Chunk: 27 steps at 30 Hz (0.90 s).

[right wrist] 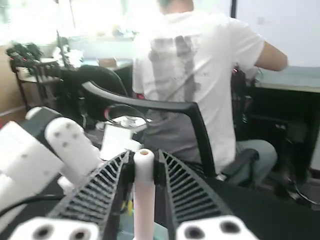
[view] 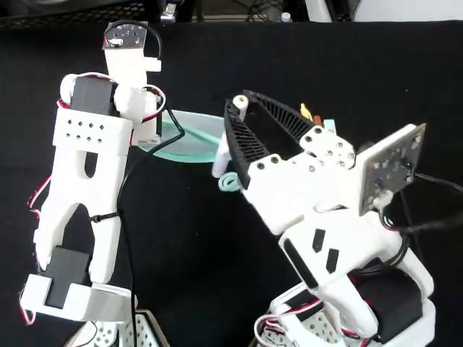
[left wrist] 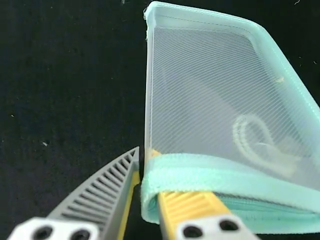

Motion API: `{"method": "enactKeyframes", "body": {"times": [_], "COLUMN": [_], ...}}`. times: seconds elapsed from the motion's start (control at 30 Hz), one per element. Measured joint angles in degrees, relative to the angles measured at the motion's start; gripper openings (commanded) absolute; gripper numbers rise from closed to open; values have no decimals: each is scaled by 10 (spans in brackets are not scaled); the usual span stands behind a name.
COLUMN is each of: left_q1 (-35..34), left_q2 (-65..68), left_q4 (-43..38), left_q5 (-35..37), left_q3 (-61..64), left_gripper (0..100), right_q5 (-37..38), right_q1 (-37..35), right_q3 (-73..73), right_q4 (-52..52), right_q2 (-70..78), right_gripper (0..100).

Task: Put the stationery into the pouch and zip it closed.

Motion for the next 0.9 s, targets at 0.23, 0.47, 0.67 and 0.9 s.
{"method": "enactKeyframes", "body": {"times": [0.23, 0.47, 0.67, 0.9], "left_q1": [0, 0, -11, -33], "left_q2": [0, -86, -265, -417], "left_q4": [0, 2, -25, -104], "left_q5": [1, 31, 36, 40], "left_q3": [0, 56, 171, 347], "left_gripper": [30, 30, 30, 30], "right_q5": [0, 11, 12, 19], "right_q1": [-29, -30, -54, -107], "right_q3": [0, 0, -14, -18], "right_q4": [-21, -1, 18, 5], "right_q2": [0, 0, -1, -1], "right_gripper": [13, 13, 13, 13]}}
